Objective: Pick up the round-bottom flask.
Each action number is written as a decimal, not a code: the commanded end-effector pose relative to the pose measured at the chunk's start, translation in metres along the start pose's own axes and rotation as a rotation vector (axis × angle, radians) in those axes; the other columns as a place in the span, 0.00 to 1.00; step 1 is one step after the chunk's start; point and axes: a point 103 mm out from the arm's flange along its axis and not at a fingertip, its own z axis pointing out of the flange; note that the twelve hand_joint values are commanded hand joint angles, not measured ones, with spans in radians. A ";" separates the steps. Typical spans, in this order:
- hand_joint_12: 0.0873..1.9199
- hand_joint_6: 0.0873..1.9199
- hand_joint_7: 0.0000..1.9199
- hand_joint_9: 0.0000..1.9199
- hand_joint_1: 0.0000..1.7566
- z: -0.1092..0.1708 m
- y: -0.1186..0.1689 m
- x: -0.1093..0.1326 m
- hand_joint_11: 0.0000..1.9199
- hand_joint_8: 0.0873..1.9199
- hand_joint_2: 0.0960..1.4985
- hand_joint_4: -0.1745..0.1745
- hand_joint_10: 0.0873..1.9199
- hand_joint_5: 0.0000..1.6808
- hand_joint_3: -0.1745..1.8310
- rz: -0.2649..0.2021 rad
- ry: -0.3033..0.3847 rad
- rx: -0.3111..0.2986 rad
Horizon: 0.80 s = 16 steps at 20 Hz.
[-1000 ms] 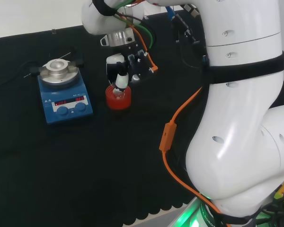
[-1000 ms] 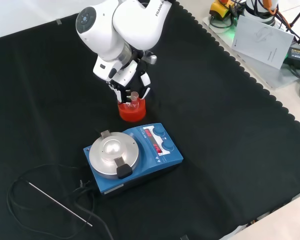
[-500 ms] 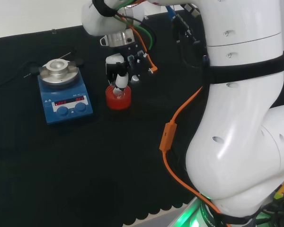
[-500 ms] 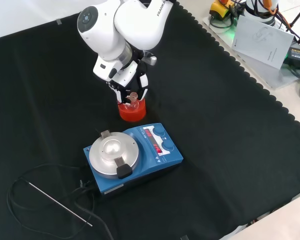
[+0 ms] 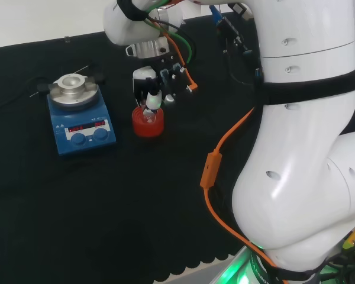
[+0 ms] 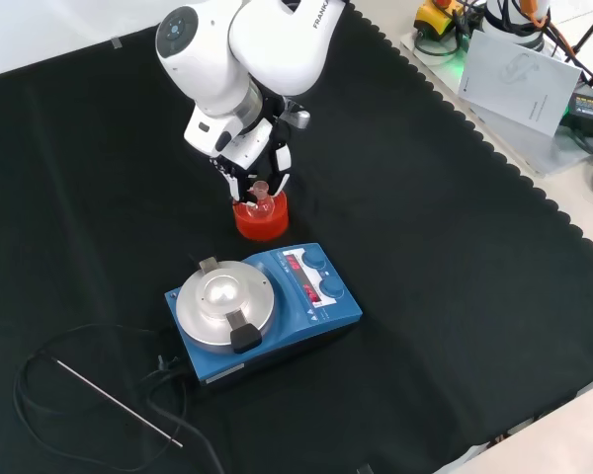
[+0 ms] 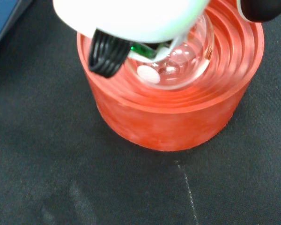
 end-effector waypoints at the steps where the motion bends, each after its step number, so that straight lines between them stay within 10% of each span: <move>1: 0.40 0.36 0.74 0.88 0.76 -0.003 -0.001 0.002 0.81 0.31 0.31 0.00 0.12 0.71 0.52 0.007 -0.001 -0.022; 16: 0.39 0.38 0.75 0.90 0.76 -0.010 -0.007 0.003 0.82 0.33 0.29 0.00 0.11 0.71 0.56 0.007 -0.011 -0.037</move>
